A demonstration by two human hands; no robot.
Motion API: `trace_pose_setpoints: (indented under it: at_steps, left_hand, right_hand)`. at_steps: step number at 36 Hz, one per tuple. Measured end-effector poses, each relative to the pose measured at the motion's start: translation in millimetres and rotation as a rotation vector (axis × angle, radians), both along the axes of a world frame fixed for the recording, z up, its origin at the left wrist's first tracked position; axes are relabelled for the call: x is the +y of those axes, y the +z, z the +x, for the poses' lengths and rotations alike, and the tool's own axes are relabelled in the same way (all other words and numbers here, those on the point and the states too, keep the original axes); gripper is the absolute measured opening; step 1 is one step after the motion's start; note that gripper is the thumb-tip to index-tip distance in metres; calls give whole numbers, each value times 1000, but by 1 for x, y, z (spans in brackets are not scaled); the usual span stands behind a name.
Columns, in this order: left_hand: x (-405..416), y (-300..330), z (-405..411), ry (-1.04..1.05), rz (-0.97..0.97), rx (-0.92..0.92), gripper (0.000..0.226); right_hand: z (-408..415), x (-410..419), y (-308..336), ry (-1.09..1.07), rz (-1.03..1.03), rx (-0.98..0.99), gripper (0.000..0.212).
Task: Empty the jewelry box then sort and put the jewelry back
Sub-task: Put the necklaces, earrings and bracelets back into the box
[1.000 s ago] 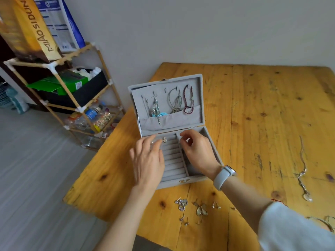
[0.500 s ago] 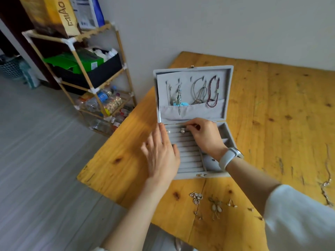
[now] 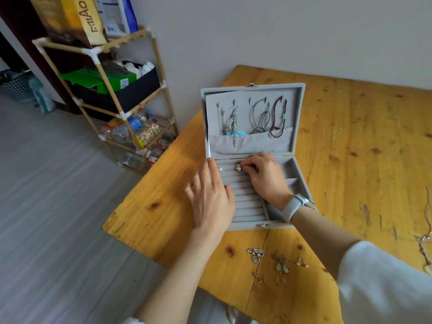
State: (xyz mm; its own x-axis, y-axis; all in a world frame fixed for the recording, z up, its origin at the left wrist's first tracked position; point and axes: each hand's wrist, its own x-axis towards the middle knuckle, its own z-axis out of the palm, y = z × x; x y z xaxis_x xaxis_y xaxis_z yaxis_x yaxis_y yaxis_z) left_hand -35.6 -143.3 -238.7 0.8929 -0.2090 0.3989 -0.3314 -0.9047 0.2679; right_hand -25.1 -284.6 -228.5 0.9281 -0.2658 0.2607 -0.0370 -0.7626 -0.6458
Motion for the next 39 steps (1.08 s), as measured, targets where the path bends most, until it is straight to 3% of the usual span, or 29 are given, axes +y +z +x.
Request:
trace_pose_setpoints:
  at_steps: [14, 22, 29, 39]
  left_hand:
    - [2, 3, -1, -33, -48, -4, 67]
    - [13, 7, -28, -86, -251, -68, 49]
    - [39, -11, -84, -264, -478, -43, 28]
    - [46, -29, -93, -395, -299, 75, 25]
  right_hand:
    - [-5, 2, 6, -28, -61, 24, 17]
    - [-67, -5, 21, -1, 7, -162, 19]
    - [-139, 0, 14, 133, 10, -60, 13]
    - [-154, 20, 0, 258, -317, 115, 22]
